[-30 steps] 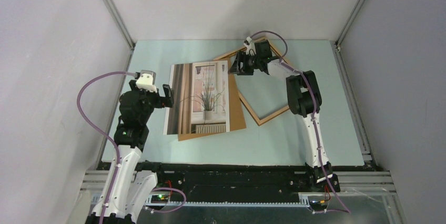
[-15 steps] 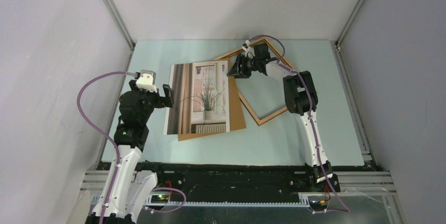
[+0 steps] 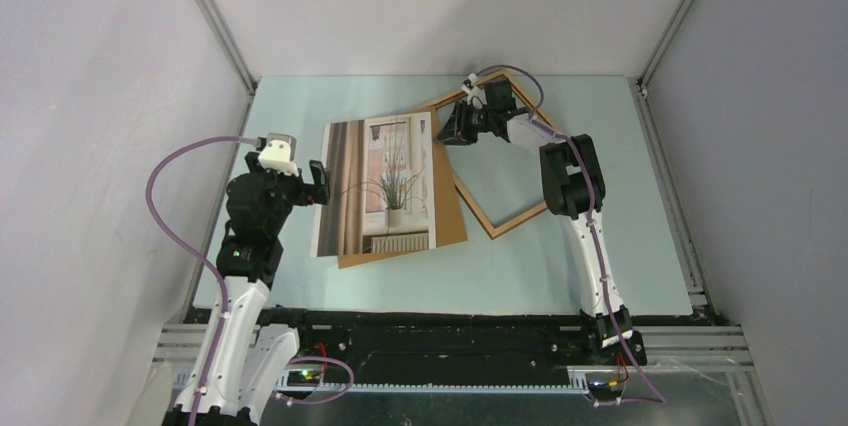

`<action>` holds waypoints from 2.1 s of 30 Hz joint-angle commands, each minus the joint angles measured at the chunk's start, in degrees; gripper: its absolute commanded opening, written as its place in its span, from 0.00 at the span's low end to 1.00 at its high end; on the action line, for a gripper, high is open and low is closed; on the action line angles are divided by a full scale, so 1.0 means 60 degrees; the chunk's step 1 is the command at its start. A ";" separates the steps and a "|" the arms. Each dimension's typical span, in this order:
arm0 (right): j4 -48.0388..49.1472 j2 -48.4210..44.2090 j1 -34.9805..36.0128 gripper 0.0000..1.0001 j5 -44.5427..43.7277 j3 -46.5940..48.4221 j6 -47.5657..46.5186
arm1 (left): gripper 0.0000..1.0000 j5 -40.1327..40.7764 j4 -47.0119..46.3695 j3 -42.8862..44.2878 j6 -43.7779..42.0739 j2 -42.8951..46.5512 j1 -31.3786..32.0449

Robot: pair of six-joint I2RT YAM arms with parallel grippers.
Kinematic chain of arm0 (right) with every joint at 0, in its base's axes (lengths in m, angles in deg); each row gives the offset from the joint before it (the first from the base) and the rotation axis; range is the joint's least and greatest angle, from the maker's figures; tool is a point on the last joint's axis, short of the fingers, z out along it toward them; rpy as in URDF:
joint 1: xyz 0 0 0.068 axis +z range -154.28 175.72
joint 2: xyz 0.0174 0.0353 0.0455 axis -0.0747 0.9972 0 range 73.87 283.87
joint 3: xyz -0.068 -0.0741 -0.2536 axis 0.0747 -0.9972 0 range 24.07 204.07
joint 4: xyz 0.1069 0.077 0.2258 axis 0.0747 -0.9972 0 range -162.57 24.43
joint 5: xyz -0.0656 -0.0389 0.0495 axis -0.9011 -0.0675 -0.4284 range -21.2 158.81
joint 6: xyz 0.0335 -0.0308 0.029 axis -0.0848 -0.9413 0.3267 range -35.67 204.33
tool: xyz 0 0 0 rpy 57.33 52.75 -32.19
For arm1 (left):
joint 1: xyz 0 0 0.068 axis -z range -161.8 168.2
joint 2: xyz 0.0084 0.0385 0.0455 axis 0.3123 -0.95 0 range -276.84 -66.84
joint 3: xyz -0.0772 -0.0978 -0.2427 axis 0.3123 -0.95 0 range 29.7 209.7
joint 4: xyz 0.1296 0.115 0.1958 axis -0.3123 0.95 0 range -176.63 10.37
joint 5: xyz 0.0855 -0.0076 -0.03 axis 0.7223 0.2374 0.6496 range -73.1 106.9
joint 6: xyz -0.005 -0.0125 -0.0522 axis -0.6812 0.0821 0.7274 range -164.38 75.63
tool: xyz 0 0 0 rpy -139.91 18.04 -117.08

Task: Put the photo into the frame
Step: Adjust the photo frame item at the center of the board.

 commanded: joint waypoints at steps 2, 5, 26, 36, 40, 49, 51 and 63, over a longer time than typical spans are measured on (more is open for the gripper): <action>0.0474 -0.0541 0.0146 0.27 0.0537 0.0424 0.0244 | 0.98 0.0058 -0.0325 -0.0110 -0.0230 0.0160 -0.0092; 0.0466 -0.0578 0.0262 0.23 0.0516 0.0355 0.0217 | 0.98 0.0064 -0.0334 -0.0102 -0.0239 0.0167 -0.0092; -0.0623 0.0292 0.0856 0.20 -0.0669 0.1631 -0.0370 | 0.98 0.0059 -0.0336 -0.0109 -0.0238 0.0207 -0.0092; -0.1416 0.0289 0.0923 0.37 -0.1340 0.1885 -0.0887 | 0.98 0.0060 -0.0337 -0.0102 -0.0231 0.0153 -0.0081; -0.1747 0.0007 0.0880 0.53 -0.1742 0.1711 -0.1187 | 0.98 0.0072 -0.0331 -0.0102 -0.0229 0.0156 -0.0092; -0.1816 -0.1260 0.0639 0.69 -0.2174 0.0697 -0.1895 | 0.98 0.0059 -0.0338 -0.0087 -0.0212 0.0199 -0.0092; -0.1807 -0.1635 0.0580 0.72 -0.2340 0.0344 -0.2169 | 0.98 0.0051 -0.0333 -0.0087 -0.0203 0.0193 -0.0092; -0.3383 -0.4086 0.0934 0.78 -0.5047 -0.2110 -0.5635 | 0.98 0.0023 -0.0332 0.0126 -0.0019 0.0082 -0.0092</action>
